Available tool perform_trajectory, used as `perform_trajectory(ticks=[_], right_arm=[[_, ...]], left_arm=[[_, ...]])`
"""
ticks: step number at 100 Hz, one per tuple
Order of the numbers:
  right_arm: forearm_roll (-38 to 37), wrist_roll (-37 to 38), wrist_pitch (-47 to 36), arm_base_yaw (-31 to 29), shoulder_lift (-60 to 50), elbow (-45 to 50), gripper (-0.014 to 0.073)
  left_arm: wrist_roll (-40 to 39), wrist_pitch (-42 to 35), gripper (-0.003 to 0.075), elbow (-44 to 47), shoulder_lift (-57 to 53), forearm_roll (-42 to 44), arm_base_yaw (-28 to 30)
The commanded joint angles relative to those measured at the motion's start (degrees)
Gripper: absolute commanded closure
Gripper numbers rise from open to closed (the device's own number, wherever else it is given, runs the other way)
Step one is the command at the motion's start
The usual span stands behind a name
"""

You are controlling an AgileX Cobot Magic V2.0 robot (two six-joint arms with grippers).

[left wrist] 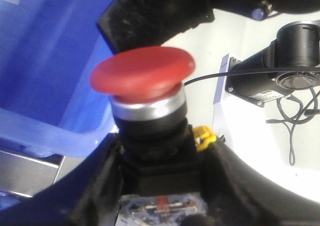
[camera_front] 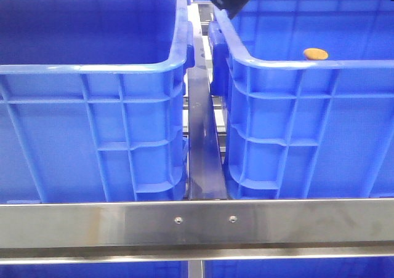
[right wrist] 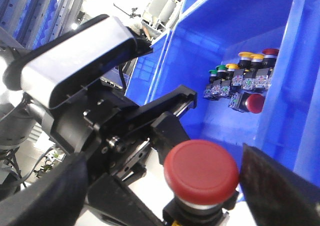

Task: Pick red and yellow buttons and place in box
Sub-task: 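Grasp the red button's cap with the right gripper from the left gripper, then carry the red button with the right gripper over the receiving bin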

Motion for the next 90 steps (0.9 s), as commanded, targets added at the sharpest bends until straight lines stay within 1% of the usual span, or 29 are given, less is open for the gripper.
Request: perform_trajectory(ticks=[1,13,19,24,36,43,50,55,59,64,69,74,76,81,86,90], right_arm=[[6.9,-0.3,3.8,0.1,-0.6,-1.9,-0.0038],[6.6,-0.3,3.8,0.1,-0.6,-1.9,-0.0038],[5.9,-0.3,3.8,0.1,-0.6,-1.9,-0.0022],[5.1,-0.3,3.7,0.1,-0.6,-1.9,0.0017],[3.9,-0.3,3.7,0.1,-0.6,-1.9,0.0176],[3.9,-0.3,3.5,0.1,-0.6,-1.9,0.0249],[3.9,-0.3,3.5,0.1,-0.6,-1.9,0.0297],[3.9,-0.3,3.5,0.1,-0.6,-1.9,0.0311],[3.9,-0.3,3.5,0.1,-0.6,-1.9,0.0310],[3.9,-0.3,3.4,0.1,-0.6,-1.9,0.0310],[3.9,-0.3,3.3,0.1,-0.6,-1.9,0.0310],[3.9,-0.3,3.3,0.1,-0.6,-1.9,0.0310],[3.9,-0.3,3.3,0.1,-0.6,-1.9,0.0310],[3.9,-0.3,3.3,0.1,-0.6,-1.9,0.0310],[4.1,-0.3,3.3,0.1,-0.6,-1.9,0.0310],[4.3,-0.3,3.3,0.1,-0.6,-1.9,0.0309]], left_arm=[[0.3,1.3,0.0638,-1.3,-3.0,-4.1,-0.4],[0.3,1.3,0.0638,-1.3,-3.0,-4.1,-0.4],[0.3,1.3,0.0637,-1.3,-3.0,-4.1,-0.4],[0.3,1.3,0.0637,-1.3,-3.0,-4.1,-0.4],[0.3,1.0,0.0637,-1.3,-3.0,-4.1,-0.4],[0.3,1.0,0.0634,-1.3,-3.0,-4.1,-0.4],[0.3,1.0,0.0634,-1.3,-3.0,-4.1,-0.4],[0.3,1.0,0.0619,-1.3,-3.0,-4.2,-0.4],[0.3,1.0,0.0587,-1.3,-3.0,-4.2,-0.4],[0.3,1.0,0.0528,-1.3,-3.0,-4.2,-0.4],[0.3,1.0,0.0448,-1.3,-3.0,-4.2,-0.4],[0.3,1.0,0.0337,-1.3,-3.0,-4.2,-0.4],[0.3,1.0,0.0307,-1.3,-3.0,-4.2,-0.4],[0.3,1.0,0.0190,-1.3,-3.0,-4.2,-0.4],[0.3,1.0,0.0108,-1.3,-3.0,-4.2,-0.4],[0.3,1.0,0.0069,-1.7,-3.0,-4.0,-0.4]])
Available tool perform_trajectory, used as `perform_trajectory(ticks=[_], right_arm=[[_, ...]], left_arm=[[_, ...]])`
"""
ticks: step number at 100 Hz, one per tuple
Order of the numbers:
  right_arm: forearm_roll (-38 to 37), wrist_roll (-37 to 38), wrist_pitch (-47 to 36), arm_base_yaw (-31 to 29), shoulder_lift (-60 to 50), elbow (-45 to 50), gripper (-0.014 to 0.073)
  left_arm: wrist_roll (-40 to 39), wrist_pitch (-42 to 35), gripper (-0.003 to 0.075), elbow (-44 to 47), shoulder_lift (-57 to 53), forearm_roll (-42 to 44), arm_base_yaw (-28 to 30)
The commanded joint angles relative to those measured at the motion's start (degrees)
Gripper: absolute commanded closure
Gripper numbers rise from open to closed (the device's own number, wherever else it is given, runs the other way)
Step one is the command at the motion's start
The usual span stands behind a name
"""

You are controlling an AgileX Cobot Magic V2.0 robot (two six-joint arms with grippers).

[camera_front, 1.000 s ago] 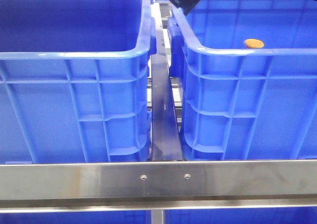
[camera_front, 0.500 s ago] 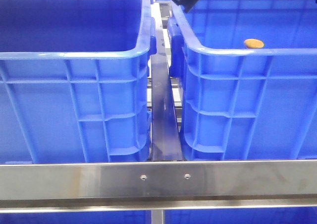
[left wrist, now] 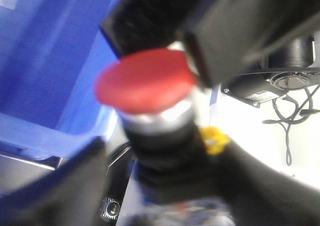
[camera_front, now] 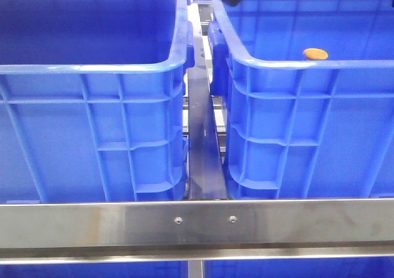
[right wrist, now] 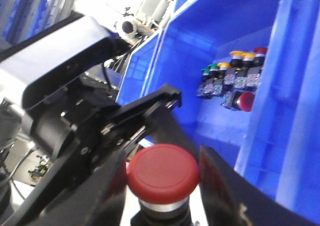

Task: Pick red and yellow buttons and place in box
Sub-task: 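Carry the red button with the right gripper over the receiving bin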

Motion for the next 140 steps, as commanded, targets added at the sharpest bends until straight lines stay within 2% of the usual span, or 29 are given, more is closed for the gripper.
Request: perform_trajectory(ticks=[1,38,64,81,91,107,125,140], right_arm=[[5.1,-0.3,3.7,0.1,-1.0,-1.9,0.0309],[7.0,-0.5,-4.2,-1.3,-1.0,-2.0,0.0309],[6.9,-4.2,-8.9,-7.5,-1.0,-5.8,0.0309],[3.4,-7.3,-15.9,-10.9,-1.0,-9.5,0.0309],[0.4,-10.3,-20.2,-12.0,-1.0,-11.3,0.0309],[-0.4,-16.1,-28.1,-12.3,-1.0,-12.5,0.0309],[-0.4,-23.6,-35.3,-12.3,-1.0,-12.6,0.0309],[-0.4,-27.5,-40.8,-12.3,-0.9,-12.8,0.0309]], left_arm=[[-0.2,1.0,0.0058,-1.7,-2.3,-3.4,-0.4],[-0.6,1.2,0.0048,-9.3,-3.6,-1.8,2.5],[-0.8,1.2,0.0048,-9.8,-6.8,-1.8,3.2],[-0.9,1.2,0.0048,-9.8,-8.8,-0.9,3.2],[-2.0,1.2,0.0048,-9.8,-10.0,2.5,3.2],[-5.0,1.2,0.0048,-9.8,-11.9,8.9,3.2],[-14.8,1.0,0.0049,-8.8,-13.8,21.2,3.2],[-22.9,-1.6,0.0049,-3.9,-16.7,28.3,3.2]])
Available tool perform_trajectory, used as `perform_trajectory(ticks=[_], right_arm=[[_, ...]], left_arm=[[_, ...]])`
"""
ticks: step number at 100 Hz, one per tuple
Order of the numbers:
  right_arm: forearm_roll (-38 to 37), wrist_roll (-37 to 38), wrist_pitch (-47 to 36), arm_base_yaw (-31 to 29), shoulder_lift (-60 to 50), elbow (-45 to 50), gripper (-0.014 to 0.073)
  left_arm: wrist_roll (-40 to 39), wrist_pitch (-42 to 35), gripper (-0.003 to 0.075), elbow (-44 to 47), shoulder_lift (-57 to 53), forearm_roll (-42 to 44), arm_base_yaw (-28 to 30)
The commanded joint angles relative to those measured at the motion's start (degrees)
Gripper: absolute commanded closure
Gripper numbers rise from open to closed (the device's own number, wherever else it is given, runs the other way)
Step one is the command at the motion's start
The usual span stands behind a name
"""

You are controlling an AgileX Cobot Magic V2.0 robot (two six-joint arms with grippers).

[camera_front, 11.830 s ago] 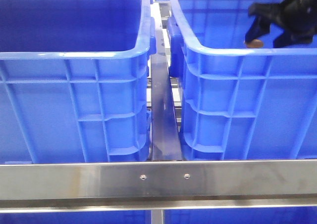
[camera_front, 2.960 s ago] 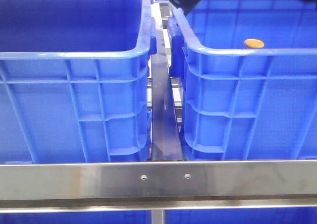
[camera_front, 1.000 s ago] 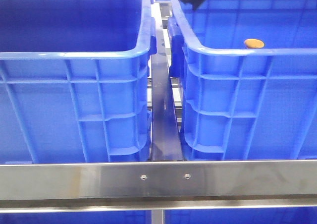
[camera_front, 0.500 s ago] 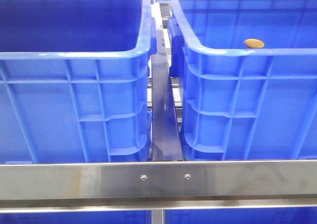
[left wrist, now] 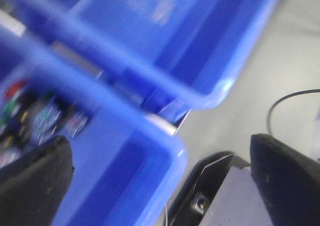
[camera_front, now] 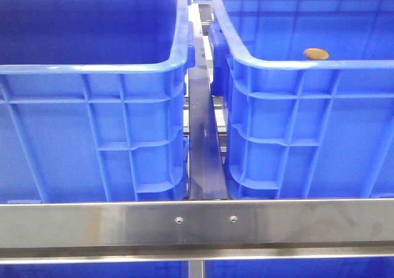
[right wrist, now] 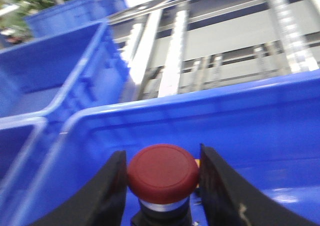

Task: Pick red and yellow buttons and place in box
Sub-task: 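Carry the red button with the right gripper over the receiving bin, then lower the red button into the bin beside the yellow one, open right gripper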

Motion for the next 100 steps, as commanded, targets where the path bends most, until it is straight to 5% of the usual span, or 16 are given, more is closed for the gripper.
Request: perform_trajectory(ticks=[1,26,64,100], right_arm=[[2.0,-3.3,-2.4,-0.3,-0.9,-2.2,0.0309],[2.0,-4.0,-4.0,-0.3,4.4,-4.7,0.0309],[2.0,-6.7,-4.0,-0.3,15.7,-13.0,0.0309],[2.0,-18.2,-4.0,-0.3,26.3,-19.9,0.0309]], left_arm=[[-5.4,-2.7,0.0049,1.4,-3.7,2.6,0.1],[-15.4,-16.7,0.0049,18.6,-14.1,10.1,0.1],[-18.5,-32.6,0.0049,39.2,-31.4,12.3,0.1],[-18.5,-36.7,0.0049,48.2,-43.3,12.9,0.1]])
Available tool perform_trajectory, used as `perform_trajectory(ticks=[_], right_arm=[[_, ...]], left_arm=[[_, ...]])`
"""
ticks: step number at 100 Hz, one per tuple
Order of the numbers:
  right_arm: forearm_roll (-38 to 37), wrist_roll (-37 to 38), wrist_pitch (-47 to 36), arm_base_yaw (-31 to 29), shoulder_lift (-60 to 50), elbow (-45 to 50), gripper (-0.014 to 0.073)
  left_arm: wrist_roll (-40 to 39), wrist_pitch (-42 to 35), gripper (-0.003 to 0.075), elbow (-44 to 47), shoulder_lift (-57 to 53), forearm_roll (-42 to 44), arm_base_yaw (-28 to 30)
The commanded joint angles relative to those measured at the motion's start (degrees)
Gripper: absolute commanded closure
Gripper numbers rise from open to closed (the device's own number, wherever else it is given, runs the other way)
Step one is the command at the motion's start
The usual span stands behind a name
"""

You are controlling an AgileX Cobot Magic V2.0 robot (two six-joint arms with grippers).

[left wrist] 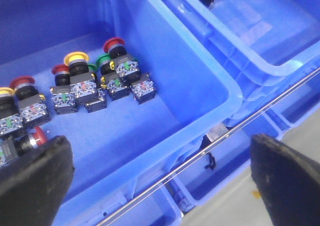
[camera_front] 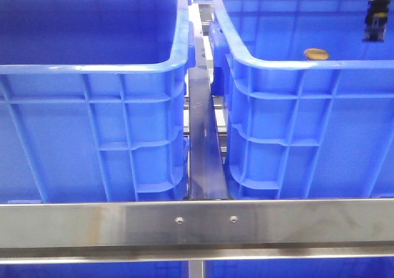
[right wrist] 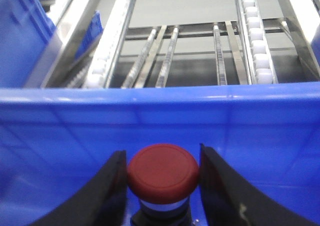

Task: Pick red and yellow buttons and place in box
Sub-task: 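Lower the red button into the bin beside the yellow one, open right gripper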

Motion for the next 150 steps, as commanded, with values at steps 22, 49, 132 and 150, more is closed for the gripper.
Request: perform_trajectory(ticks=[22,49,132,150], right_arm=[[1.4,-5.2,1.1,-0.3,5.8,-5.4,0.0309],[1.4,-5.2,-0.2,-0.3,10.4,-9.2,0.0309],[1.5,-4.6,-2.9,-0.3,11.9,-9.7,0.0004],[1.5,-4.6,-2.8,-0.3,8.2,-8.8,0.0004]], left_arm=[[-0.8,-4.8,0.0049,-0.7,-1.2,-0.1,0.1],[-0.8,-4.6,0.0049,-0.7,-1.2,-0.1,0.1],[-0.8,-4.5,0.0049,-0.7,-1.2,-0.1,0.1],[-0.8,-4.5,0.0049,-0.7,-1.2,0.0,0.1]])
